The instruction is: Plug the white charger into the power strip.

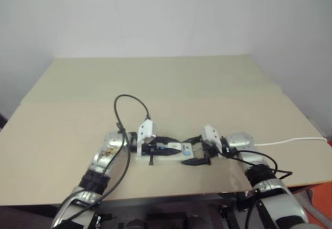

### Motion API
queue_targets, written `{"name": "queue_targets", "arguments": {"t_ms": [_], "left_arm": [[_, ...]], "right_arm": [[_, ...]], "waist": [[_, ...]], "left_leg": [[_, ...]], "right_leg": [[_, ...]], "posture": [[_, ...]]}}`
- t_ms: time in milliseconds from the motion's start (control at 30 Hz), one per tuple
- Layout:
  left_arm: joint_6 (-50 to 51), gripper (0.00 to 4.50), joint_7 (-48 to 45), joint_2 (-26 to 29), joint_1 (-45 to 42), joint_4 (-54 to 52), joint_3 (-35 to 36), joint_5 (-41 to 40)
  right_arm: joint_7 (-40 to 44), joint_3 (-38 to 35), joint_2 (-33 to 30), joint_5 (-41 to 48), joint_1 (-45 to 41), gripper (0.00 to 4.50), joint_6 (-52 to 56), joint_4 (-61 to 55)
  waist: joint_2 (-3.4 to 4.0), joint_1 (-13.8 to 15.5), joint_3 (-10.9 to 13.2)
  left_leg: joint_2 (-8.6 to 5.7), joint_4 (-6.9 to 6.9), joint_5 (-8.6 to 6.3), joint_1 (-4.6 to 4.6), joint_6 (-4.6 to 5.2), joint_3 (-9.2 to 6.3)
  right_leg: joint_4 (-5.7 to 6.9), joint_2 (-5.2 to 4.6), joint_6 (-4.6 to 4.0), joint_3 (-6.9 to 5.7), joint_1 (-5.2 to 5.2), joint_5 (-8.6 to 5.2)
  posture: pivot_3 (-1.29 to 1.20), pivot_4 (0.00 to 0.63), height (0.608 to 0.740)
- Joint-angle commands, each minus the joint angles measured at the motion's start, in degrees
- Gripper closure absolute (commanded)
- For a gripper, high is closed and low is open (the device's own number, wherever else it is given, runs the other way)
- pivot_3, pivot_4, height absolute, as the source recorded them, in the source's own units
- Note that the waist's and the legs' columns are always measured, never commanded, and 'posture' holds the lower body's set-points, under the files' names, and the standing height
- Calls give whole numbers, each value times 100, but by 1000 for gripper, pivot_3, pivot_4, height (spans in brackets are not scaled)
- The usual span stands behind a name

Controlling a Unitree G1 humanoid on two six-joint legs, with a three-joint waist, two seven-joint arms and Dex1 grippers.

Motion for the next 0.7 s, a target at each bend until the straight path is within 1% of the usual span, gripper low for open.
{"name": "queue_targets", "arguments": {"t_ms": [33, 333, 400, 533, 667, 700], "left_arm": [[206, 3469, -19, 194, 198, 232, -138, 279], [322, 3469, -55, 214, 186, 204, -154, 244], [410, 2750, 38, 209, 166, 177, -159, 284], [414, 1587, 66, 147, 121, 143, -110, 257], [482, 234, 40, 145, 76, 124, -86, 239], [506, 13, 28, 154, 61, 114, -74, 225]], "right_arm": [[100, -87, -32, 130, -37, 1081, 24, -69], [83, -83, -21, 136, 0, 1081, 37, -125], [65, -85, -15, 135, 6, 1081, 37, -137], [54, -94, -3, 150, -18, 1081, 60, -139], [53, -90, 7, 155, -9, 1081, 66, -148], [53, -88, 13, 156, -2, 1081, 66, -151]], "waist": [[0, 0, 0], [0, 2, 0], [1, -1, -1], [2, 18, -1], [2, 18, -1], [2, 18, -1]], "left_leg": [[0, 0, 0, 1, 0, 1], [2, -2, -2, 5, 0, 10], [3, -2, -2, 6, 1, 10], [4, -8, -2, 12, 1, 16], [3, -7, -3, 13, 1, 19], [3, -8, -3, 13, 1, 19]], "right_leg": [[0, 0, 0, 1, 0, 0], [0, 2, 0, 7, 0, 0], [0, 3, 0, 8, 0, 0], [-1, 5, 0, 12, 1, 0], [0, 5, 0, 15, 1, 0], [0, 5, 0, 15, 0, 0]], "posture": [[0, 150, 740], [0, 150, 740], [0, 150, 740], [0, 150, 740], [0, 150, 740], [0, 150, 740]]}}
